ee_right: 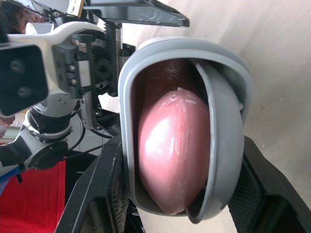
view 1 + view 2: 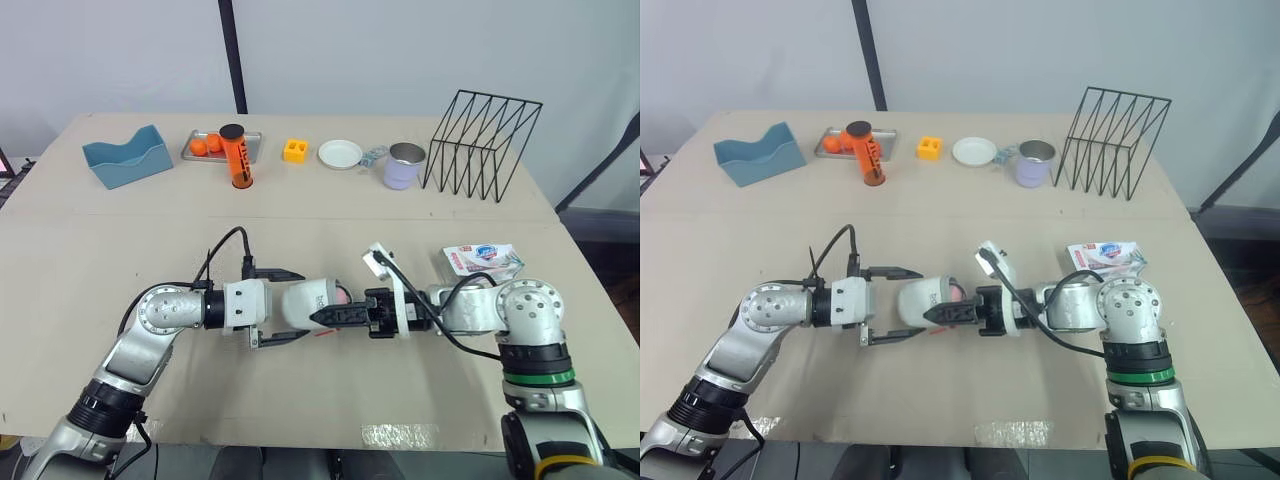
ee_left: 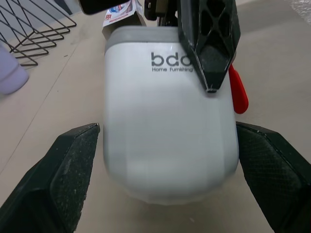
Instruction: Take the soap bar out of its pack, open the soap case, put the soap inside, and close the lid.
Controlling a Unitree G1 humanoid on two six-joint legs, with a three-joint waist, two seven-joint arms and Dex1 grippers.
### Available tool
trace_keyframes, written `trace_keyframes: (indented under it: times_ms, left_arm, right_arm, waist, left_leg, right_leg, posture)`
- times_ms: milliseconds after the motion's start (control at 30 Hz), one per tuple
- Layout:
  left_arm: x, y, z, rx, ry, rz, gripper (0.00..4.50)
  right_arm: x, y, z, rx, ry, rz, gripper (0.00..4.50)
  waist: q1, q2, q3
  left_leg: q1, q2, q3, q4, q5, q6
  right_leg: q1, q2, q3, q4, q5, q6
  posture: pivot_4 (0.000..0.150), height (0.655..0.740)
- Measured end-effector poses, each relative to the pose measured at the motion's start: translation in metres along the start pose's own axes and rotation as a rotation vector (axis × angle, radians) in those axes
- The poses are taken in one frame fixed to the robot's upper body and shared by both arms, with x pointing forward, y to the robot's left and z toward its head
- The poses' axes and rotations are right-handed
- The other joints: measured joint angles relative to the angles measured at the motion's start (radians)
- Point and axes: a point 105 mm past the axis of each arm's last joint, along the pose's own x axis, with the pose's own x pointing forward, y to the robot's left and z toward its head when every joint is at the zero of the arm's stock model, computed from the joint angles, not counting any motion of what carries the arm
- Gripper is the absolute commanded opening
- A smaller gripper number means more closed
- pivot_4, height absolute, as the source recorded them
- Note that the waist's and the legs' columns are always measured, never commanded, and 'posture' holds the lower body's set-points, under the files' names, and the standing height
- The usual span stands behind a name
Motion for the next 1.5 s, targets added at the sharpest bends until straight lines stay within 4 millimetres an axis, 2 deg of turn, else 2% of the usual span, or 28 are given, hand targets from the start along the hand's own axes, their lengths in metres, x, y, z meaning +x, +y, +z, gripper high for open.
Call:
trace_keyframes:
  times_ms: [233, 367, 467, 567, 700, 833, 1067, 1233, 1267, 1367, 1500]
  left_arm:
    - [-0.013, 0.001, 0.0, -0.029, 0.001, -0.032, 4.5]
    - [-0.022, 0.003, -0.003, -0.106, 0.012, -0.046, 4.5]
    - [-0.026, 0.008, -0.007, -0.195, 0.021, -0.042, 4.5]
    - [-0.029, 0.015, -0.007, -0.252, 0.033, -0.046, 4.5]
    - [-0.028, 0.018, -0.007, -0.304, 0.045, -0.051, 4.5]
    - [-0.019, 0.019, 0.001, -0.34, 0.018, -0.056, 4.5]
    - [0.001, 0.012, 0.014, -0.36, -0.003, -0.065, 4.5]
    - [0.005, 0.011, 0.019, -0.359, -0.011, -0.064, 4.5]
    - [0.013, 0.008, 0.02, -0.373, -0.017, -0.058, 4.5]
    - [0.022, 0.005, 0.02, -0.393, -0.013, -0.052, 4.5]
    - [0.03, 0.004, 0.016, -0.436, 0.005, -0.017, 4.5]
  right_arm:
    - [-0.007, -0.007, -0.002, 0.004, 0.005, -0.042, 2.07]
    - [-0.013, -0.012, 0.001, -0.063, 0.038, -0.1, 2.07]
    - [-0.025, -0.009, 0.015, -0.199, 0.062, -0.165, 2.07]
    - [-0.039, -0.004, 0.034, -0.441, 0.112, -0.246, 2.07]
    - [-0.048, -0.002, 0.041, -0.736, 0.274, -0.304, 2.07]
    - [-0.052, -0.003, 0.042, -0.994, 0.466, -0.328, 2.07]
    - [-0.053, 0.0, 0.035, -1.193, 0.713, -0.32, 2.07]
    - [-0.048, 0.001, 0.035, -1.224, 0.737, -0.314, 2.07]
    - [-0.039, 0.002, 0.035, -1.254, 0.744, -0.304, 2.07]
    - [-0.032, 0.001, 0.033, -1.283, 0.764, -0.302, 2.07]
    - [-0.029, -0.001, 0.039, -1.326, 0.775, -0.341, 2.07]
  waist:
    - [0.0, 0.0, 0.0]
    - [0.0, 0.001, 0.0]
    - [0.0, 0.001, 0.001]
    - [0.0, 0.001, 0.001]
    - [0.0, 0.002, 0.001]
    - [0.0, 0.002, 0.001]
    - [0.0, 0.001, 0.001]
    - [0.001, 0.001, 0.001]
    - [0.001, 0.001, 0.001]
    - [0.002, 0.001, 0.001]
    - [0.002, 0.001, 0.001]
  left_leg:
    - [0.0, 0.0, 0.0, 0.0, 0.0, 0.0]
    - [0.0, 0.0, 0.001, -0.001, 0.0, 0.0]
    - [0.0, 0.0, 0.0, -0.001, 0.0, 0.001]
    - [-0.001, 0.0, 0.0, -0.002, 0.0, 0.001]
    - [-0.002, 0.0, 0.0, -0.003, 0.0, 0.001]
    - [-0.002, 0.0, 0.001, -0.003, 0.0, 0.001]
    - [-0.002, 0.0, 0.0, -0.002, 0.001, 0.0]
    - [-0.002, 0.0, 0.0, -0.002, 0.001, 0.0]
    - [-0.002, 0.0, 0.0, -0.001, 0.001, 0.0]
    - [-0.002, 0.0, -0.001, -0.001, 0.001, 0.0]
    - [-0.002, -0.001, -0.001, -0.001, 0.001, 0.0]
  right_leg:
    - [0.0, 0.0, 0.0, 0.0, 0.0, 0.0]
    - [-0.001, 0.0, 0.001, 0.0, 0.0, 0.0]
    - [-0.001, 0.0, 0.0, -0.001, 0.0, 0.0]
    - [-0.002, 0.0, 0.0, -0.002, 0.0, 0.0]
    - [-0.003, 0.0, 0.0, -0.004, 0.0, 0.001]
    - [-0.003, -0.001, 0.0, -0.004, 0.0, 0.001]
    - [-0.003, -0.001, 0.0, -0.003, 0.0, 0.0]
    - [-0.003, -0.001, 0.0, -0.002, 0.0, 0.0]
    - [-0.003, -0.001, -0.001, -0.002, 0.0, 0.0]
    - [-0.003, -0.002, -0.001, -0.002, 0.0, 0.0]
    - [-0.003, -0.002, -0.001, -0.001, 0.0, 0.0]
  posture:
    - [0.15, 0.74]
    - [0.15, 0.74]
    - [0.15, 0.74]
    - [0.15, 0.74]
    - [0.15, 0.74]
    - [0.15, 0.74]
    - [0.15, 0.74]
    - [0.15, 0.74]
    - [0.15, 0.74]
    - [0.15, 0.74]
    - [0.15, 0.74]
